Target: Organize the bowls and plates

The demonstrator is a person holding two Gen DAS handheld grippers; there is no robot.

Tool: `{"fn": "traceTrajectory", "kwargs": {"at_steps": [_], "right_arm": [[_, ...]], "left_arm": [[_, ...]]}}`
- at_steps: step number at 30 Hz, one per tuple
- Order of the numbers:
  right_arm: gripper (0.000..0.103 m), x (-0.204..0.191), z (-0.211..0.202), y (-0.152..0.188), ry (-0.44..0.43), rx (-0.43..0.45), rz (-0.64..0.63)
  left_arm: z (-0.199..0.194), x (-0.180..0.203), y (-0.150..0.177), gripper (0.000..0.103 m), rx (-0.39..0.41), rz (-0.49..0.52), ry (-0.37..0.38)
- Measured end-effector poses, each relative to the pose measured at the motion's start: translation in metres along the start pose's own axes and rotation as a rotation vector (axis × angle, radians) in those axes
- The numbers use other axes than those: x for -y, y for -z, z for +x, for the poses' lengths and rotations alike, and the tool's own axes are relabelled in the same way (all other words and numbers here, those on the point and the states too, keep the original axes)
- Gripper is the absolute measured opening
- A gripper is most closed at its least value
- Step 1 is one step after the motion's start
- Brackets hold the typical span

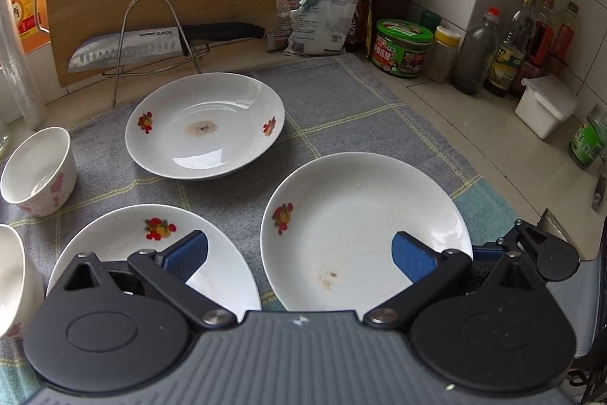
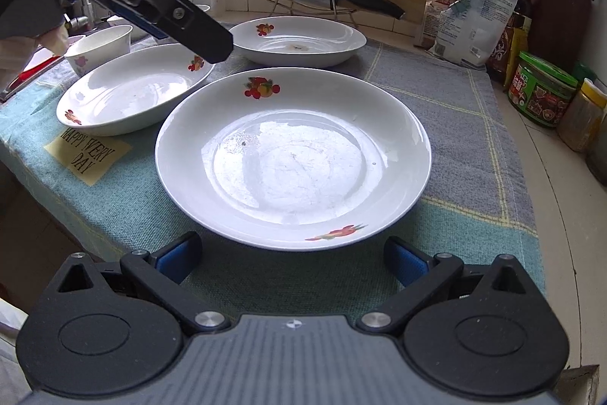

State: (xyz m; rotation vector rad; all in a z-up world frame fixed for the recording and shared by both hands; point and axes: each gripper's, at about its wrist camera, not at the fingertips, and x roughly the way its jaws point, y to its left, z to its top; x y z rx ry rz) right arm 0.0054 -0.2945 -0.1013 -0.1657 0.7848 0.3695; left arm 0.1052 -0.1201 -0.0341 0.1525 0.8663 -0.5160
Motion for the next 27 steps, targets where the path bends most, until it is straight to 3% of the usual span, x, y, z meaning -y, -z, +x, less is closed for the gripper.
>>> {"fn": "traceTrajectory", "kwargs": {"at_steps": [9,13,27], "right_arm": [[0.103,-0.004,-0.001,0.002,0.035,0.013,0.031],[0.103,-0.005,0.0,0.001,0.051,0.015,0.046],[0.103,-0.006,0.003,0.003,0.055,0.064,0.044]], "left_arm": [[0.054,-0.005,-0.028,0.102,-0.11,0.117,0.117],[0.071,-0.009,-0.035,0.102,-0.147,0.168,0.135],[0.1,-0.012,-0.05,0.094,-0.291,0.221,0.281]]}}
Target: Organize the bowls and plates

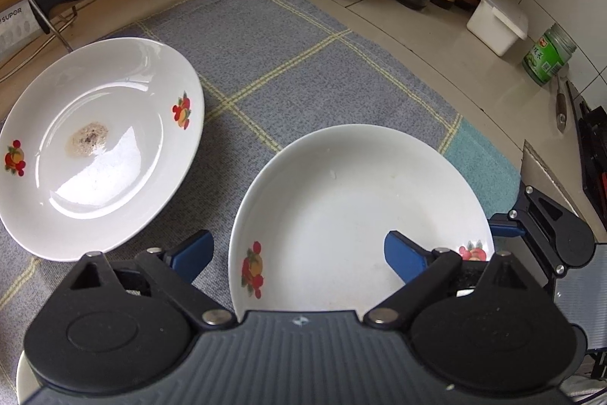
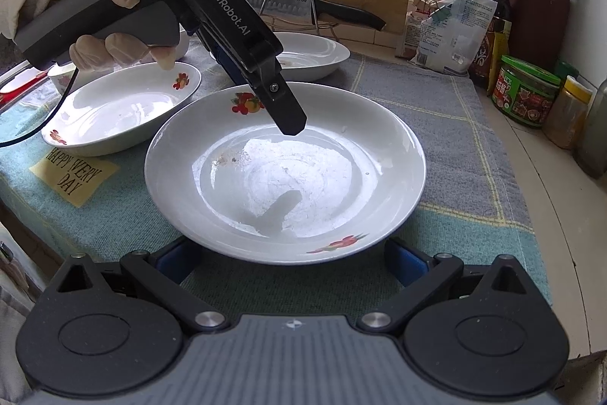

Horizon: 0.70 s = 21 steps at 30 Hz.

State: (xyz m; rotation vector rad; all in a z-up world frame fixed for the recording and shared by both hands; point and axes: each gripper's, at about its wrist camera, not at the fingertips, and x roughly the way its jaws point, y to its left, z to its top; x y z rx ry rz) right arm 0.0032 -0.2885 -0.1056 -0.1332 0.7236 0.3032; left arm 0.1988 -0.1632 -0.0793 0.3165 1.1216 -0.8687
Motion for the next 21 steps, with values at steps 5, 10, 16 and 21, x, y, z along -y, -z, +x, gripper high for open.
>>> {"fn": "traceTrajectory", "kwargs": {"at_steps": [5,10,16,21], "right_arm": [[0.103,0.0,0.0,0.002,-0.003,0.022,-0.003],[0.103,0.001,0.0,0.004,-0.013,0.048,-0.012],[0.103,0.002,0.0,0.006,-0.025,0.072,-0.02],[0.103,0.004,0.001,0.005,-0.037,0.071,-0.028]], "left_arm": [[0.004,0.0,-0.005,0.093,-0.024,0.014,0.042],[0.007,-0.002,-0.008,0.085,-0.05,0.024,0.077],[0.008,-0.005,-0.008,0.083,-0.071,0.022,0.104],[0.008,-0.007,-0.011,0.083,-0.086,0.016,0.125]]}}
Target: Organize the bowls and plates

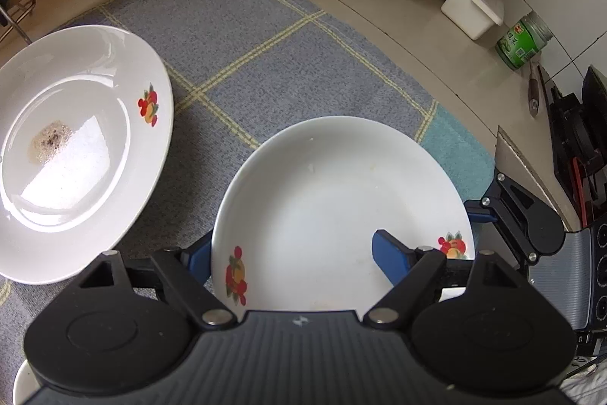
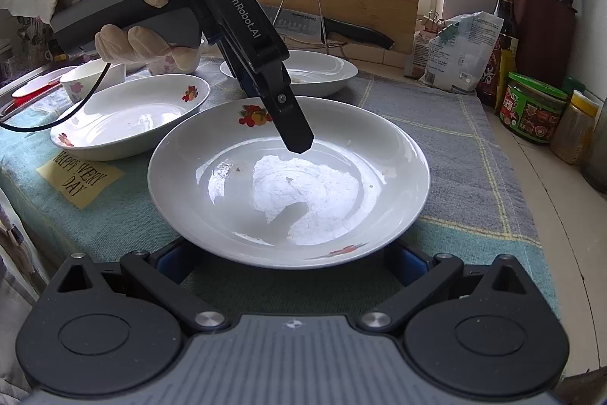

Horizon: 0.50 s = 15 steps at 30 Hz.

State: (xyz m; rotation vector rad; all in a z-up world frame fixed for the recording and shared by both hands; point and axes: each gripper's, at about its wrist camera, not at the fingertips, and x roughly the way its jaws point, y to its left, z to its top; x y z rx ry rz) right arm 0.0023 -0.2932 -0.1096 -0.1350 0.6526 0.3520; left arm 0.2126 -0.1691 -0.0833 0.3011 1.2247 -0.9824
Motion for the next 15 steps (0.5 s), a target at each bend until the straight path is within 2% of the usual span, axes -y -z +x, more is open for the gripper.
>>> {"fn": "traceTrajectory", "kwargs": {"at_steps": [15], "right_arm": [[0.103,-0.0025,0.0003,-0.0086,0.017,-0.044,-0.031]], "left_arm": [[0.0023,0.0023,-0.0019,0.083,-0.016,0.014,-0.005]]}}
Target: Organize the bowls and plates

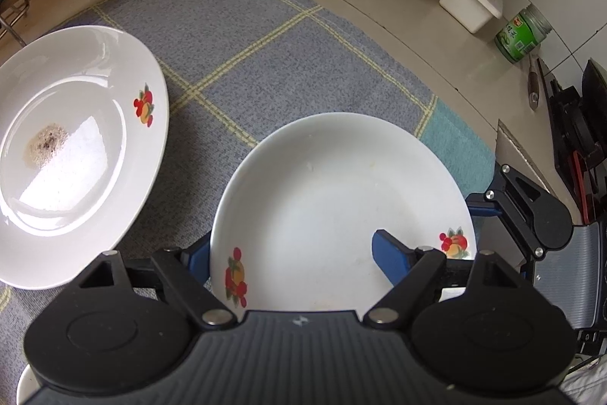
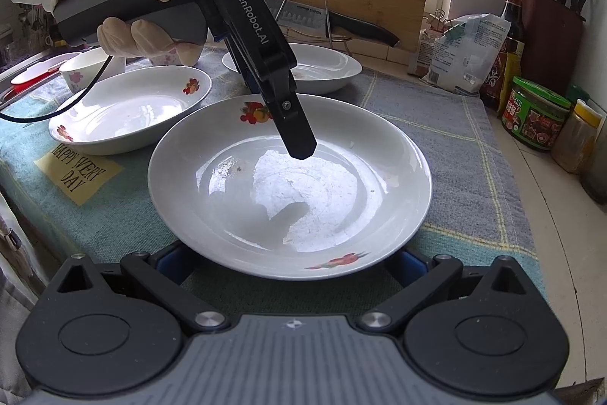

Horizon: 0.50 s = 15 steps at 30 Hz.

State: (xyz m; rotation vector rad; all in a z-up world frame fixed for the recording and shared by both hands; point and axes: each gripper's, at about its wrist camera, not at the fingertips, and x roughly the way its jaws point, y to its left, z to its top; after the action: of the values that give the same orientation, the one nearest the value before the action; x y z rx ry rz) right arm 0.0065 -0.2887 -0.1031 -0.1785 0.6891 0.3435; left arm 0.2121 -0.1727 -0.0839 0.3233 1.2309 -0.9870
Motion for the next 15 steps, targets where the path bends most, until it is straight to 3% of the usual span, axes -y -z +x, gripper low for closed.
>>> {"fn": "traceTrajectory", "kwargs": {"at_steps": [15], "right_arm": [[0.103,0.007,-0.004,-0.011,0.028,-0.015,-0.025]], "left_arm": [[-0.011,0.0,-0.007,0.083,0.037,0.039,0.014]]}}
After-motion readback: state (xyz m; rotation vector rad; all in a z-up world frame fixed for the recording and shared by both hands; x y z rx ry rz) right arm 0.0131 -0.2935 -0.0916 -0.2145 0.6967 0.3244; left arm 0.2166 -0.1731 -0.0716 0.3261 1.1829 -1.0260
